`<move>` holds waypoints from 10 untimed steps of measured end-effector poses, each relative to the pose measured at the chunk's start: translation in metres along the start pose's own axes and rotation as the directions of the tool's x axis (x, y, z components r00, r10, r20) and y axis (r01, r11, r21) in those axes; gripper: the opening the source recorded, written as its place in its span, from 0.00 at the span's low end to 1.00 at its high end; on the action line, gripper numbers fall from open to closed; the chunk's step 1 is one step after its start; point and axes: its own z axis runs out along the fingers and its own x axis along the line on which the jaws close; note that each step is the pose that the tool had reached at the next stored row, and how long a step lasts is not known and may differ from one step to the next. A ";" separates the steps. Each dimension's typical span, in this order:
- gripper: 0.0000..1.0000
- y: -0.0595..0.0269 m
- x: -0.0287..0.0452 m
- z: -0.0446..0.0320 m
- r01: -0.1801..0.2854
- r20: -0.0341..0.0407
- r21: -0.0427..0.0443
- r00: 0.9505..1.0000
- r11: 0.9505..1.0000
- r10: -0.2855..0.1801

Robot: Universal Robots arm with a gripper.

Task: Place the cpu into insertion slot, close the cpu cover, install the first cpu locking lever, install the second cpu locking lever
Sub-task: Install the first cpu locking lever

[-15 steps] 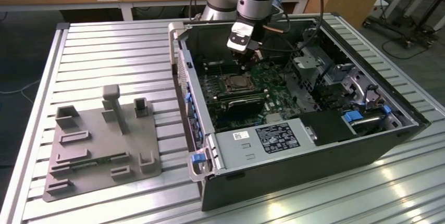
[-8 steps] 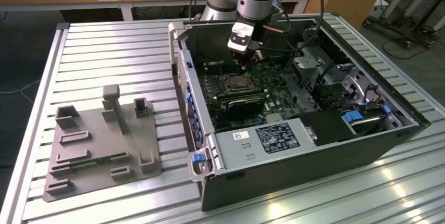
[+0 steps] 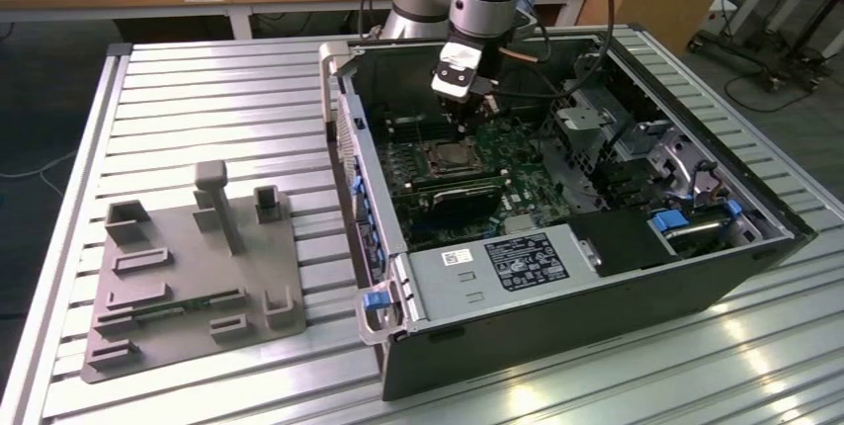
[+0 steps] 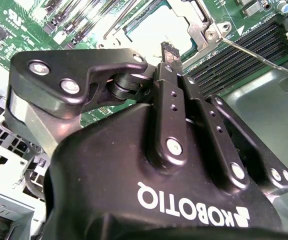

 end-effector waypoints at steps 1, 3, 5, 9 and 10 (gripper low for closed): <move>0.10 0.0000 0.0000 0.0000 0.000 0.000 0.000 1.000 1.000 0.000; 0.10 0.0000 0.0000 0.0000 0.001 0.000 0.000 1.000 1.000 -0.001; 0.10 0.0000 0.0000 0.0000 0.054 0.000 -0.002 0.999 0.999 -0.054; 0.10 0.0000 0.0000 0.0000 0.059 0.000 -0.002 0.998 0.998 -0.059; 0.10 0.0000 0.0000 0.0000 0.059 0.000 -0.002 0.998 0.998 -0.059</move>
